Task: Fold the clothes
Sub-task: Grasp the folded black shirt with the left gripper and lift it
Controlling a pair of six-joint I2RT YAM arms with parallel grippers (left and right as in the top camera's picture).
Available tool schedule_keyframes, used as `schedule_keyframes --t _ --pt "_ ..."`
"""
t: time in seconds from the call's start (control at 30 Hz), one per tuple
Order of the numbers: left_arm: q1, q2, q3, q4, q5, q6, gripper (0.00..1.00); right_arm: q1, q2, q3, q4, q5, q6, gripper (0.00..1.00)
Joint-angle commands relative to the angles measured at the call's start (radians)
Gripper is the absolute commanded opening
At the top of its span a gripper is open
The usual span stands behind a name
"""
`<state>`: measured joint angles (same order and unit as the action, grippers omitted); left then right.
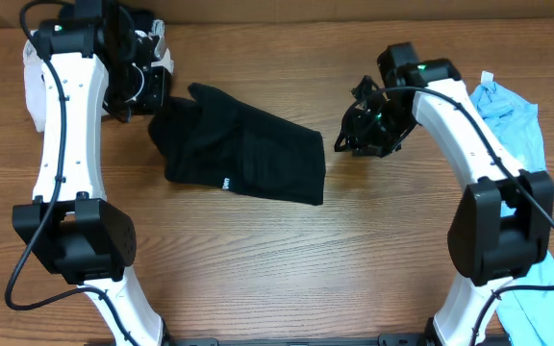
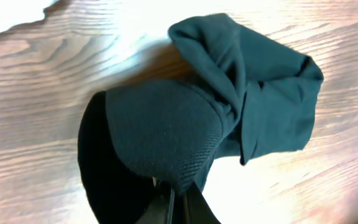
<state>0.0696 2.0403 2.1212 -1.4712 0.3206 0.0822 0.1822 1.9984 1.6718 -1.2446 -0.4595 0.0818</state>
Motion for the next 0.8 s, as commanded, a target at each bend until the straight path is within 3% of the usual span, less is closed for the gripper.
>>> schedule_keyframes --t 0.0,0.17,0.53,0.77 --pt "-0.029 -0.007 0.035 -0.012 -0.024 0.019 0.04 -0.01 -0.02 0.021 0.002 -0.01 -0.003 0.46" --pt "-0.14 -0.007 0.035 0.005 -0.024 0.004 0.04 -0.031 -0.026 0.027 0.0 -0.018 0.0 0.45" --pt "-0.478 0.011 0.027 0.201 -0.07 -0.194 0.04 -0.278 -0.144 0.091 -0.087 -0.044 -0.005 0.46" --pt "-0.602 0.139 0.021 0.233 -0.084 -0.244 0.04 -0.342 -0.147 0.091 -0.123 -0.039 -0.047 0.46"
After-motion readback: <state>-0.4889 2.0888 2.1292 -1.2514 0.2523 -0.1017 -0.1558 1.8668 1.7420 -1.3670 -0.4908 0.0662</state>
